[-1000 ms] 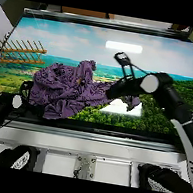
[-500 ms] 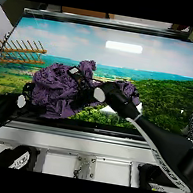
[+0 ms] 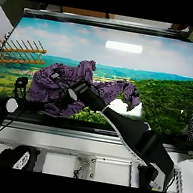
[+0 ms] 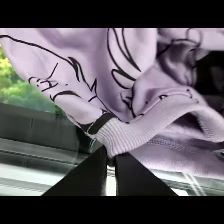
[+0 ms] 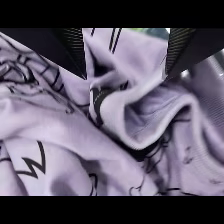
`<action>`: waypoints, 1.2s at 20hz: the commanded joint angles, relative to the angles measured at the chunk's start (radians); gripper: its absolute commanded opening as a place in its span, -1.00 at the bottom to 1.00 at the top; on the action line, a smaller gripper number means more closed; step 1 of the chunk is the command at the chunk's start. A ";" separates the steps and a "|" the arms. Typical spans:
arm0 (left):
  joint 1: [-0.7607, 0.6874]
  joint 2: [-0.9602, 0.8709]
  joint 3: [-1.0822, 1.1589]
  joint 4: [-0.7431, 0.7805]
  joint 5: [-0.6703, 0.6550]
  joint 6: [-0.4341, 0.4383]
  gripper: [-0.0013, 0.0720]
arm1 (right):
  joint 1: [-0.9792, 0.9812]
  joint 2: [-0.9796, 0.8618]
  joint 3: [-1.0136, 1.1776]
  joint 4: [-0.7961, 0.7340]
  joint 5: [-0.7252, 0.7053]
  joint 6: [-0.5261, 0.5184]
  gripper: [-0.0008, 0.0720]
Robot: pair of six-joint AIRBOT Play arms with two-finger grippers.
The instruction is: Fold the clothes and pants, and hang the long-sleeved shirts on hangers.
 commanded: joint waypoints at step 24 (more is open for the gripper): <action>-0.001 0.171 0.000 -0.034 -0.075 0.003 -0.92 | 0.040 -0.121 0.108 -0.146 0.013 0.524 0.22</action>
